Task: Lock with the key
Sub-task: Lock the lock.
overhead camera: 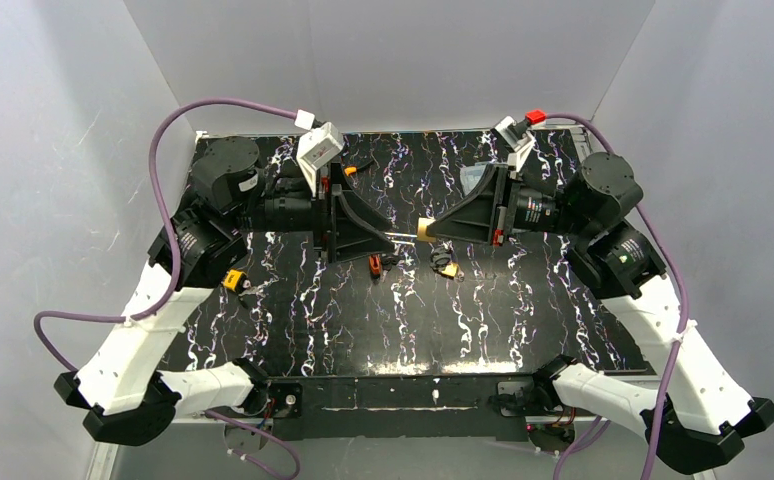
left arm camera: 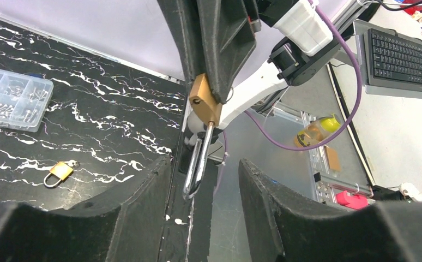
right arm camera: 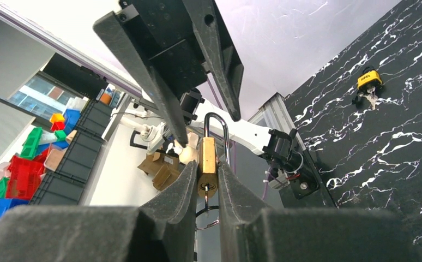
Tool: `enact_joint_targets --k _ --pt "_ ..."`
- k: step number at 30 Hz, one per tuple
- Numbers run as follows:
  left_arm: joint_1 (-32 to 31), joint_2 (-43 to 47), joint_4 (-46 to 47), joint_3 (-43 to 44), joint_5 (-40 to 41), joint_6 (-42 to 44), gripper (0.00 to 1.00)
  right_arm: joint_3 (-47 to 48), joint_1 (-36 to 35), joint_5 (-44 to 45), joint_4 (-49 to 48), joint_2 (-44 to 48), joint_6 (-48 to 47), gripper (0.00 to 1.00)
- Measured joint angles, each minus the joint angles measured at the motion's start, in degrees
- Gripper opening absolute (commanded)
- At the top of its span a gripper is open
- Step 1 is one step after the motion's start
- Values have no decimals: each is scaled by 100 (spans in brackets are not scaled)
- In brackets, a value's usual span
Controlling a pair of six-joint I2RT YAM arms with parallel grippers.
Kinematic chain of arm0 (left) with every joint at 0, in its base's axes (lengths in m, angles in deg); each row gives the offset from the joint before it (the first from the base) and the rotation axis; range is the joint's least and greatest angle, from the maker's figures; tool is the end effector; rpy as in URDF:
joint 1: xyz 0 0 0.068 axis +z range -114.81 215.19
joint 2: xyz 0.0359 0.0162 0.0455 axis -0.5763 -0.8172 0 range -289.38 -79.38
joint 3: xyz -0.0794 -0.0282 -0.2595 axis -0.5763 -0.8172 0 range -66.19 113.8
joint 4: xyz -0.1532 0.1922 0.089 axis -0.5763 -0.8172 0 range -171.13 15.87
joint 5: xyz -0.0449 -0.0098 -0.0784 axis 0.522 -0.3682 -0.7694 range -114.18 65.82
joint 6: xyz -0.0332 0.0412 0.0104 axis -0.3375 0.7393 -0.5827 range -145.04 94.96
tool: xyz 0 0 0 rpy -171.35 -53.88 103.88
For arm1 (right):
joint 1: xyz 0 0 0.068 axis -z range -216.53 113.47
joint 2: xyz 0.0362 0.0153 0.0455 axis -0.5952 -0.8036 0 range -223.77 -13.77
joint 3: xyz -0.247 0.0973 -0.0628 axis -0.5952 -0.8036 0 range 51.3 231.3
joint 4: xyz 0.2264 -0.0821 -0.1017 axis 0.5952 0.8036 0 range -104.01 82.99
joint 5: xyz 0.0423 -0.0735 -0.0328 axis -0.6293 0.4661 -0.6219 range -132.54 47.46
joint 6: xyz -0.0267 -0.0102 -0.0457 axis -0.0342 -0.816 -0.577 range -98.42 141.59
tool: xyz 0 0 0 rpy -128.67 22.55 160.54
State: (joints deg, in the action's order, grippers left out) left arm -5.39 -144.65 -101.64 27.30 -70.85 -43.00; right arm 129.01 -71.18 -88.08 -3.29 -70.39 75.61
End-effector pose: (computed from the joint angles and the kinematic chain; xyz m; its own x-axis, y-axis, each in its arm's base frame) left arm 0.1315 -0.1468 0.5232 -0.2990 -0.0225 -0.9540 0.9531 0.0431 -0.2997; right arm 0.1330 0.1227 0.4959 -0.7028 0.2033 -0.6818 -0.6930 0.0211 0.7206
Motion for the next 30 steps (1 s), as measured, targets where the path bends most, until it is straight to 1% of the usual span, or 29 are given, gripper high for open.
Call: enact_joint_targets --k 6,11,17,21,27,28,30 --pt "-92 -26 -18 0 92 -1 32 68 4 7 4 0 7 1" --pt "-182 -26 -46 -2 167 1 17 68 4 22 11 0 7 1" --pt "-236 -26 -104 -4 271 34 12 68 4 44 41 0 6 1" --pt "-241 -24 -135 -7 322 42 0 68 4 68 113 0 -1 1" --pt "-272 -7 -152 -13 380 39 0 74 4 95 181 2 -38 1" --pt "-278 0 -150 -18 407 39 0 81 4 106 200 2 -51 5" --pt "-305 20 -134 -45 475 35 0 107 2 133 264 2 -109 18"
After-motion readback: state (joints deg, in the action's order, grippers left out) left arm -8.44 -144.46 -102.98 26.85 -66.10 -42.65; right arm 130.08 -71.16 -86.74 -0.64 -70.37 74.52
